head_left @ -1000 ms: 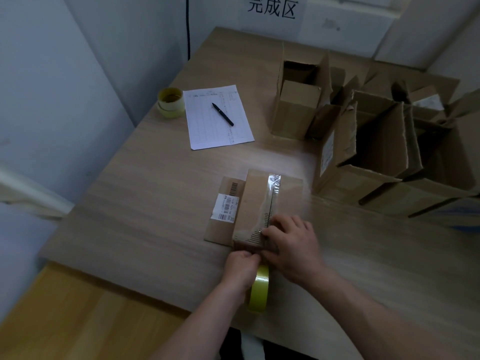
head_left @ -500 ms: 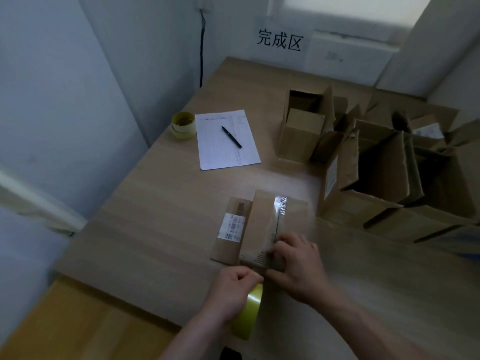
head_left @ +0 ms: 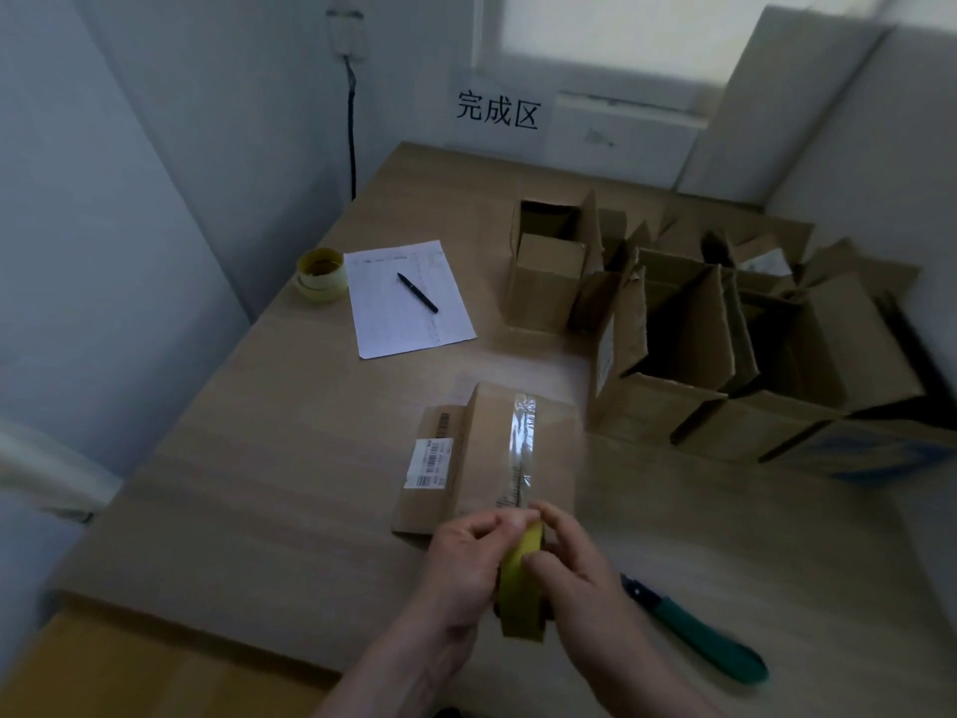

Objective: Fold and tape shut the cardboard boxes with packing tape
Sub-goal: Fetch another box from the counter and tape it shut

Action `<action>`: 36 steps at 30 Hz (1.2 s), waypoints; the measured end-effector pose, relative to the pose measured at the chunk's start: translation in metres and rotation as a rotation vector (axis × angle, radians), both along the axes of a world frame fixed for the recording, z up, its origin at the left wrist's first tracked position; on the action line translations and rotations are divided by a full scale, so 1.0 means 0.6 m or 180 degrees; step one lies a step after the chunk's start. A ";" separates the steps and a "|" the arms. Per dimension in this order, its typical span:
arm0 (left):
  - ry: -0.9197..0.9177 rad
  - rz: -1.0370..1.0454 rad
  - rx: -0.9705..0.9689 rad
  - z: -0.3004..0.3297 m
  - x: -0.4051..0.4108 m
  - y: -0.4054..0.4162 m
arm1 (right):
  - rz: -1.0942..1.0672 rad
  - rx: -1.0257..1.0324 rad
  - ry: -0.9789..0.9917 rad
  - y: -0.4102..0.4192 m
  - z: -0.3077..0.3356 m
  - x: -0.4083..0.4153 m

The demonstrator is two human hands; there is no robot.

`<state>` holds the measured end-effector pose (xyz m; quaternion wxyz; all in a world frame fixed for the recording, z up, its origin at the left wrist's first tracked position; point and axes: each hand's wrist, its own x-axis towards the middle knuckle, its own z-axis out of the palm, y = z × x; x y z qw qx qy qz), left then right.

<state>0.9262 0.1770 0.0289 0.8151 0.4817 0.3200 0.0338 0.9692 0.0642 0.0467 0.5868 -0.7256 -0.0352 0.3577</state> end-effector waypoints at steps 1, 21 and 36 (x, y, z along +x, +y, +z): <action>-0.0031 0.0015 0.0015 0.000 0.001 -0.007 | -0.0057 0.0023 0.0005 0.000 -0.001 0.000; -0.0392 0.0453 0.1335 -0.015 -0.026 -0.012 | 0.0695 -0.0762 -0.2351 0.005 0.012 0.066; -0.0260 0.0005 0.0334 0.007 -0.016 0.019 | 0.1152 -0.1104 -0.2148 0.000 0.005 0.103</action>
